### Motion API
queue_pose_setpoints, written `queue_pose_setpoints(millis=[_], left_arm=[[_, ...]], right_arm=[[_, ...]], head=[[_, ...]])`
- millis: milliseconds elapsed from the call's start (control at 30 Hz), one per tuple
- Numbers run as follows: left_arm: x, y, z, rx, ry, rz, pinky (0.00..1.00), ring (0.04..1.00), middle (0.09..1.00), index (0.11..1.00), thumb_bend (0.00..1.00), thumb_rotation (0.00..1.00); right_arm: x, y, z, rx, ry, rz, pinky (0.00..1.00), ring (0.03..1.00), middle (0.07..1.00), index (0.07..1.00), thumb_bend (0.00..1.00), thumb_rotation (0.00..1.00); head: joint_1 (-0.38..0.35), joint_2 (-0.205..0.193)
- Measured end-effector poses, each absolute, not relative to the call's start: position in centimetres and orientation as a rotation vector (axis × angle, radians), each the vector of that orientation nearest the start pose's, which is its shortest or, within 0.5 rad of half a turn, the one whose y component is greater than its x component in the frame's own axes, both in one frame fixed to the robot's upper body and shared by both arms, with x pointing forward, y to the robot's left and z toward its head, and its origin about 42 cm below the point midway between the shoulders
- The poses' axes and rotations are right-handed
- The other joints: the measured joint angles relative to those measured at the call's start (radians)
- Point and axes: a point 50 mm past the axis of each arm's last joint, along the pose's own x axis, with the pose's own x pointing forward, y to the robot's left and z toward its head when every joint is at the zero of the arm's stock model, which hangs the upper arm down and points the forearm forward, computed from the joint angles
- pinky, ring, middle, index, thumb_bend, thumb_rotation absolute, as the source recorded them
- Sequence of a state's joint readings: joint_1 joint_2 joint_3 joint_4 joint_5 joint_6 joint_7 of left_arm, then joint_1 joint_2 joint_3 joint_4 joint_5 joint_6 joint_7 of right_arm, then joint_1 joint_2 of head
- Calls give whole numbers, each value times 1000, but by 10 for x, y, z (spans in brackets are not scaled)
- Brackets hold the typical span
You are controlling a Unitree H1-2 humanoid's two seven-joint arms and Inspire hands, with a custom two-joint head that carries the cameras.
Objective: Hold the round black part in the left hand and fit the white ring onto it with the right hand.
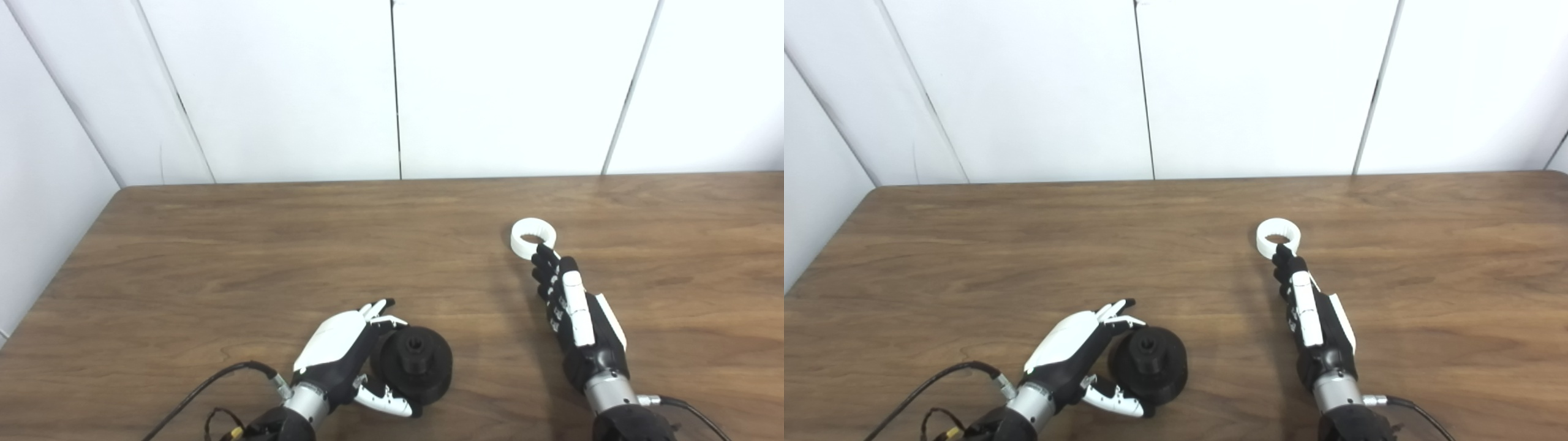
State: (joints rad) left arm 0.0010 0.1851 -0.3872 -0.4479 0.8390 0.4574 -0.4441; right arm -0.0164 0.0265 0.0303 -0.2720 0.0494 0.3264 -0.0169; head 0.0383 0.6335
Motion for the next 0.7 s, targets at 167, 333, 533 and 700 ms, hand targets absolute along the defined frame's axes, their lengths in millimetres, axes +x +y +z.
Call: queue_pose_setpoints(millis=[167,333,533,700], left_arm=[[248,161,167,940,68,-428,988,1000,1000,729,882,183],[248,160,167,939,67,-427,986,1000,1000,724,887,182],[248,160,166,939,66,-418,993,1000,1000,719,888,186],[248,162,165,942,68,-417,988,1000,1000,722,882,202]], right_arm=[[284,-193,153,71,45,31,1000,963,932,922,552,1000],[287,-202,158,23,28,16,865,909,903,861,520,909],[304,-242,176,-552,-16,-2,858,942,910,802,731,385],[342,-282,239,-917,-170,-71,851,943,906,795,814,298]], head=[[5,0],[3,2],[-2,5],[0,2]])
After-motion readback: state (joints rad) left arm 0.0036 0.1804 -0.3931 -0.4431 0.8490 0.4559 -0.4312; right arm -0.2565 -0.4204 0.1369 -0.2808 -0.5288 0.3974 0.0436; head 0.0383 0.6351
